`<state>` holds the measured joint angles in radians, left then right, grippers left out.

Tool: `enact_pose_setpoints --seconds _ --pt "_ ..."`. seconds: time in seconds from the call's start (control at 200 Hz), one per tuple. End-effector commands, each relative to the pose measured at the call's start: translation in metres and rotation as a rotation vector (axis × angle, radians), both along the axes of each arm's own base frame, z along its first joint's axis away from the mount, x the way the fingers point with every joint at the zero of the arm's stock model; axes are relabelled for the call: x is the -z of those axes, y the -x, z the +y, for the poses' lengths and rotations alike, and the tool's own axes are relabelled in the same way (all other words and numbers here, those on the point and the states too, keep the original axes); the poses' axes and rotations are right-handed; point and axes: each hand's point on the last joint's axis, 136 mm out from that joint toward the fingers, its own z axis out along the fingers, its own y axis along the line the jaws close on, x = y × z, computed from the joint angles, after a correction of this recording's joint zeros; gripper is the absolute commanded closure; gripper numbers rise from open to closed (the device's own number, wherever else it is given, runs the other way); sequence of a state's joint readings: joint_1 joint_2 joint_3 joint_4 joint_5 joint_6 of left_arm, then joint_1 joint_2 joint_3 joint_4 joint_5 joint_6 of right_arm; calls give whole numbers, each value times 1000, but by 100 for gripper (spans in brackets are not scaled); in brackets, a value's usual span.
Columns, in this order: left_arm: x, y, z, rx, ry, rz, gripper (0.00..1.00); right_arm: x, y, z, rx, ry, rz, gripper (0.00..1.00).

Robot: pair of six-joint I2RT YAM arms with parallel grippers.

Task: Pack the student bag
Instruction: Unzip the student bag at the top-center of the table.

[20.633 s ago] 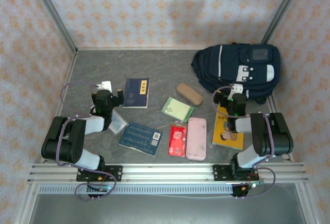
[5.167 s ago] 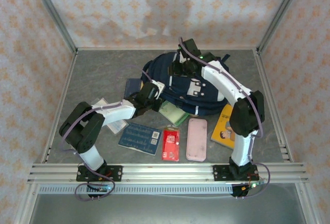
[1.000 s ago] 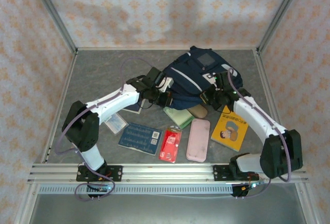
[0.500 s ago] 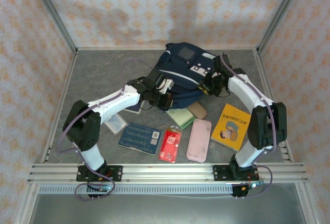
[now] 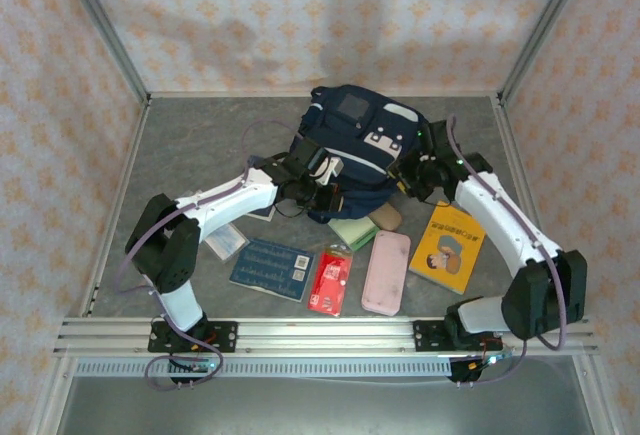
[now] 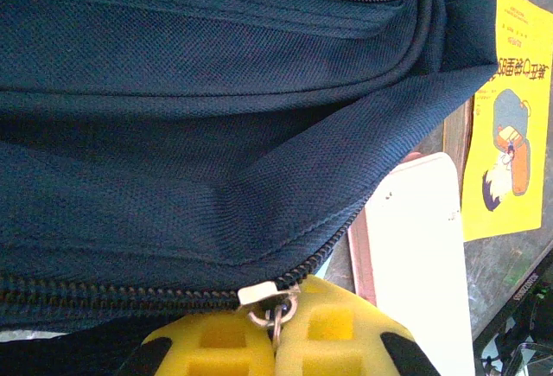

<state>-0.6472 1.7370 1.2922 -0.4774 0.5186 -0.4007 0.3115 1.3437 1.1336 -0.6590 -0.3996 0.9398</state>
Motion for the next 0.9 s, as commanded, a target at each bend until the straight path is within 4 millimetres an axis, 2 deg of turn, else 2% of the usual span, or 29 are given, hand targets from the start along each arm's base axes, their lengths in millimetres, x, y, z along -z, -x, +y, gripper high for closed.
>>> enact_pose_setpoints --seconds 0.0,0.115,0.24,0.4,0.731,0.891 --pt "-26 -7 -14 11 74 -47 100 3 2 24 67 -83 34 64" --pt "-27 -5 -15 14 76 -48 100 9 3 46 48 -97 69 49" --pt "-29 -2 -15 14 78 -50 100 22 7 57 71 -111 116 44" --pt "-27 0 -15 18 72 -45 100 32 11 65 90 -135 137 44" --pt "-30 2 -14 26 68 -50 100 56 17 66 129 -132 192 44" --pt "-28 3 -14 31 69 -45 100 66 11 67 143 -124 193 45"
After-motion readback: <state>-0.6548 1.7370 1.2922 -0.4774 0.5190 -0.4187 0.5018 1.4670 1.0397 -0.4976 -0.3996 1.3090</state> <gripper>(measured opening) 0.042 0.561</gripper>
